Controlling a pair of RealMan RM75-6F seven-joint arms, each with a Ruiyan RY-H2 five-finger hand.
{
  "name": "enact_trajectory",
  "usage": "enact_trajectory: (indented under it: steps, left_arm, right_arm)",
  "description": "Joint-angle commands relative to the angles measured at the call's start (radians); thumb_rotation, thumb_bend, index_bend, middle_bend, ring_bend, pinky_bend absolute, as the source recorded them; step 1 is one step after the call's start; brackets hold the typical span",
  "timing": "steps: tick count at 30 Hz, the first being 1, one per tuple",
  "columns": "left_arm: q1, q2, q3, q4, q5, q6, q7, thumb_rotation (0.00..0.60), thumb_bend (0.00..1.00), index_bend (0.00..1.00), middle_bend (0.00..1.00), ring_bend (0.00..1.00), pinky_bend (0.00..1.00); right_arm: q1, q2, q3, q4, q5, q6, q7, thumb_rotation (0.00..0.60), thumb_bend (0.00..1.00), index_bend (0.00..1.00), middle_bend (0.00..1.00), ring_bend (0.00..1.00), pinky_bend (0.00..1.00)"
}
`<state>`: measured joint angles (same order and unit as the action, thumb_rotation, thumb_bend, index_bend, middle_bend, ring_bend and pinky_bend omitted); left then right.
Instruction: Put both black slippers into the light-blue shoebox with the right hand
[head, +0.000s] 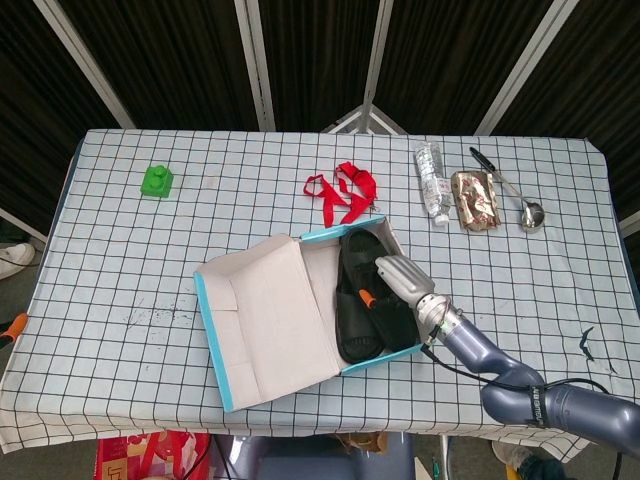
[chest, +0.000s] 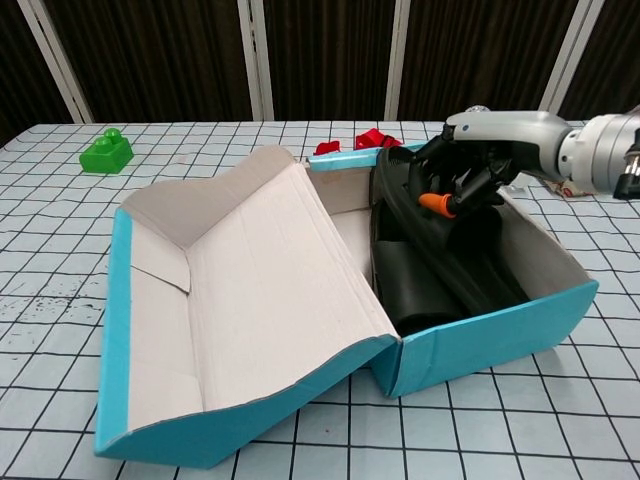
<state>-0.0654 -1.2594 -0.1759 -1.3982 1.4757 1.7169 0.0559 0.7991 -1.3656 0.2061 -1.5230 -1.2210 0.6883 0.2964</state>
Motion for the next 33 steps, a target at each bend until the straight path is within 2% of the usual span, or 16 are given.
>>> enact_trajectory:
  steps: [1,6,15,22,33]
  left_arm:
    - [0.003,0.003,-0.002,-0.001,-0.001,0.005,-0.007,0.600,0.12,0.01,0.00,0.00,0.02]
    - [0.003,0.005,0.000,-0.002,0.002,0.002,-0.011,0.600,0.12,0.01,0.00,0.00,0.02]
    - [0.001,0.002,0.005,-0.003,0.011,0.002,-0.006,0.600,0.12,0.01,0.00,0.00,0.02]
    - [0.000,0.002,0.014,-0.005,0.034,0.009,-0.008,0.600,0.12,0.01,0.00,0.00,0.02]
    - [0.000,0.011,0.052,-0.022,0.102,0.018,-0.031,0.600,0.12,0.01,0.00,0.00,0.02]
  right_arm:
    - [0.010,-0.051,-0.015,0.069,0.041,-0.043,0.015,0.600,0.51,0.57,0.52,0.60,0.83]
    - [0.017,-0.096,-0.021,0.145,0.079,-0.070,0.010,0.600,0.52,0.57,0.52,0.60,0.83]
    - [0.017,-0.119,-0.020,0.191,0.117,-0.109,0.019,0.600,0.52,0.57,0.52,0.60,0.83]
    - [-0.001,-0.039,0.028,0.067,0.101,-0.071,0.052,0.600,0.52,0.57,0.51,0.60,0.81]
    - [-0.042,0.117,0.127,-0.183,0.140,-0.002,0.117,0.600,0.52,0.57,0.49,0.60,0.79]
